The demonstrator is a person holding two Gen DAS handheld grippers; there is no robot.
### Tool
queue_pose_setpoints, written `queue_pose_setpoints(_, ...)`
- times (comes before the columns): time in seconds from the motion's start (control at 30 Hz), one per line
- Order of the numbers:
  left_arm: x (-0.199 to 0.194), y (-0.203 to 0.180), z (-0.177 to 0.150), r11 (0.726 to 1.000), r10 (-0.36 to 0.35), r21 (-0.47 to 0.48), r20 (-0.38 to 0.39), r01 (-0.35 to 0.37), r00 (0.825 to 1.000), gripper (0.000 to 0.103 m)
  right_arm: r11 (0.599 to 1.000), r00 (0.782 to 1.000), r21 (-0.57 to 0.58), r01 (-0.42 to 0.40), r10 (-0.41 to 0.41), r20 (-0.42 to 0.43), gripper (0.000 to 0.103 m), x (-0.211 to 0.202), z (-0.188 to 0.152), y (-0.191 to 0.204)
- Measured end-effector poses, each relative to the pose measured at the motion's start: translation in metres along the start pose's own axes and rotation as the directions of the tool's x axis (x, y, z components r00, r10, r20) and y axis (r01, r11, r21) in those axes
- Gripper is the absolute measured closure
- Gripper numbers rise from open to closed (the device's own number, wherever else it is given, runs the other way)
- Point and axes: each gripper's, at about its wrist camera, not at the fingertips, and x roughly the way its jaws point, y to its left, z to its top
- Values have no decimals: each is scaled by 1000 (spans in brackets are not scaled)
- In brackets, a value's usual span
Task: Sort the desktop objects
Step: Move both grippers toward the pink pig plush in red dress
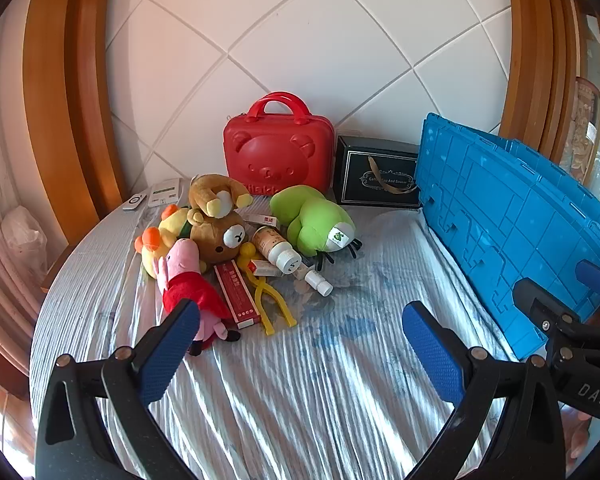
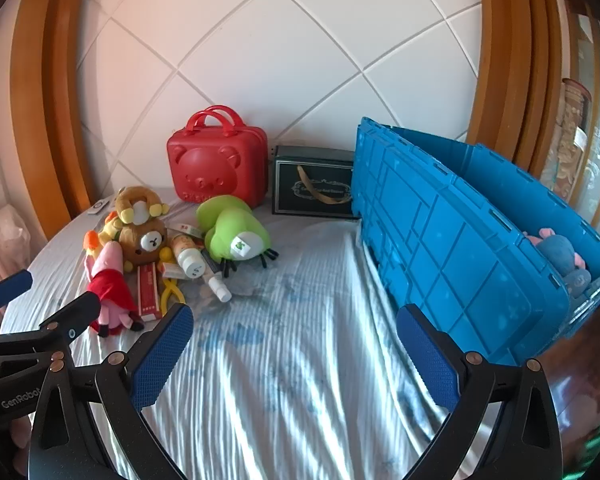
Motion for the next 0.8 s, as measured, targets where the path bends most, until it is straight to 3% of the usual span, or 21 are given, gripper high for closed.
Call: queue_pose_setpoints(0.8, 14, 2, 3, 1000, 0, -8, -20, 0, 1000, 0, 1000, 1000, -6, 3, -3, -24, 0, 13, 4, 0)
